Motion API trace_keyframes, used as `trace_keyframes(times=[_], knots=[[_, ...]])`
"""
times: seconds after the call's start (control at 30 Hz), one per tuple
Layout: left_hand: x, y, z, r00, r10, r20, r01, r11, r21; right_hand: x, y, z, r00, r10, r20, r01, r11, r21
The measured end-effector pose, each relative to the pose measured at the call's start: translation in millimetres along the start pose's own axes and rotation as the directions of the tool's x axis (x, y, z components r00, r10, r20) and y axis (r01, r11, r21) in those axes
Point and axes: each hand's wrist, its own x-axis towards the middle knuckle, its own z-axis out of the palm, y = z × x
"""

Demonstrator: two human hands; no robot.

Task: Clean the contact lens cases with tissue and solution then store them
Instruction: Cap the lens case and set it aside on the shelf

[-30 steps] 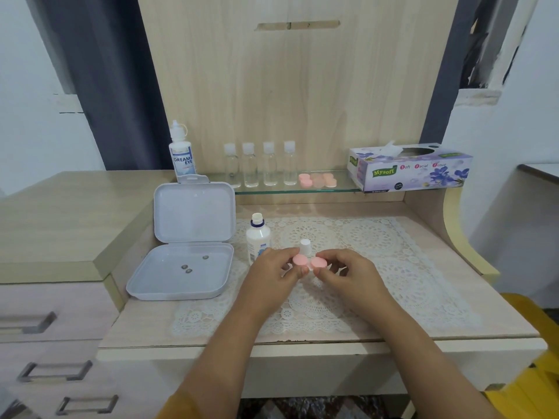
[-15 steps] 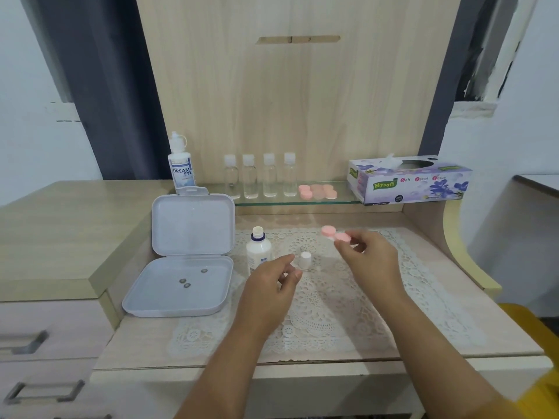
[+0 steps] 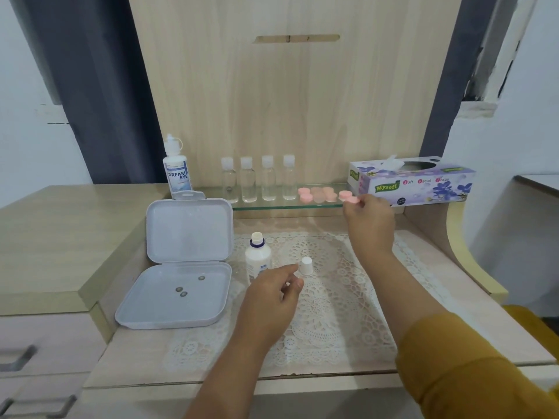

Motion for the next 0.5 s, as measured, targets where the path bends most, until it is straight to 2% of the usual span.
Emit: trace_keyframes(times=[0.23, 0.5], knots=[[1.0, -2.3, 0.7, 1.000, 0.001, 0.009, -0.001, 1.000, -0.013, 2.6, -1.6, 13.9, 0.999, -0.053, -0.006, 0.052, 0.991, -0.122], [2.5, -2.7, 1.1, 1.000, -0.001, 0.020, 0.002, 1.000, -0.016, 6.0, 4.7, 19.1, 0.991, -0.124, 0.054, 0.133, 0.967, -0.217]])
